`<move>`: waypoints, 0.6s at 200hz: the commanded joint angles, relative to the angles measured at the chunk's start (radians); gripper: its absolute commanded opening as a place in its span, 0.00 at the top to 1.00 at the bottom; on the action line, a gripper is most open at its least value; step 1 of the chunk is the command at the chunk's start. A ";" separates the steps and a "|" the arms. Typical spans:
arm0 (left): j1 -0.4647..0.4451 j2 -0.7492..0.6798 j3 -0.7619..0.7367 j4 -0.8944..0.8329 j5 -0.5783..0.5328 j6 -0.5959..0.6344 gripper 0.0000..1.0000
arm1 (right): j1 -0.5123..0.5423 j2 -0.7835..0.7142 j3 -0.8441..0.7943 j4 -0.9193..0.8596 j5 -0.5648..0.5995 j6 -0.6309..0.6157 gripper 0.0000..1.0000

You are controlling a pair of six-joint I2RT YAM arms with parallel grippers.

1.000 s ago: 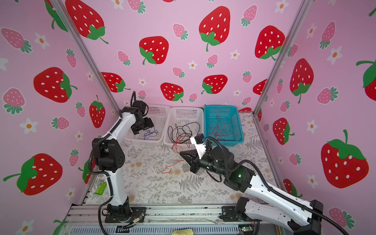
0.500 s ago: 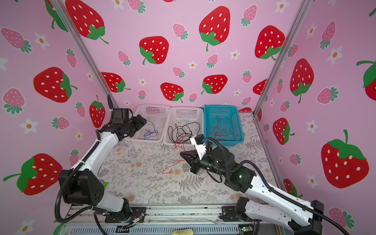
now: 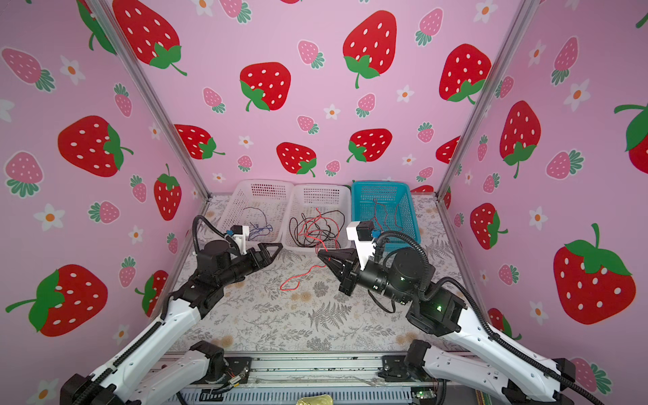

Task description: Untangle the cables

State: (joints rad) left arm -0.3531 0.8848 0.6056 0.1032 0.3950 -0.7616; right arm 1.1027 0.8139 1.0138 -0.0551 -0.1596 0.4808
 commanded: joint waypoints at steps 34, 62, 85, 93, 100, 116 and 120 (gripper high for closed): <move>-0.092 -0.109 -0.028 0.200 0.106 0.195 0.04 | 0.007 -0.053 -0.028 0.001 -0.091 0.031 1.00; -0.115 -0.101 0.017 0.160 0.198 0.278 0.05 | 0.007 -0.056 -0.038 0.008 -0.132 0.036 1.00; -0.133 -0.095 0.070 0.073 0.215 0.386 0.05 | 0.007 -0.052 -0.045 0.016 -0.165 0.041 1.00; -0.136 -0.093 0.082 0.052 0.215 0.413 0.05 | 0.006 -0.052 -0.046 0.021 -0.176 0.042 1.00; -0.137 -0.091 0.091 0.039 0.217 0.436 0.05 | 0.007 -0.052 -0.048 0.024 -0.184 0.041 1.00; -0.142 -0.081 0.106 0.023 0.219 0.466 0.05 | 0.007 -0.052 -0.052 0.024 -0.195 0.039 1.00; -0.143 -0.078 0.110 0.026 0.222 0.466 0.05 | 0.007 -0.052 -0.053 0.024 -0.200 0.040 1.00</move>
State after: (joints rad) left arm -0.4877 0.7963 0.6525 0.1581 0.5781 -0.3954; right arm 1.1027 0.7704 0.9699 -0.0681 -0.3111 0.5102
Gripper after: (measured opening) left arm 0.949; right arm 0.058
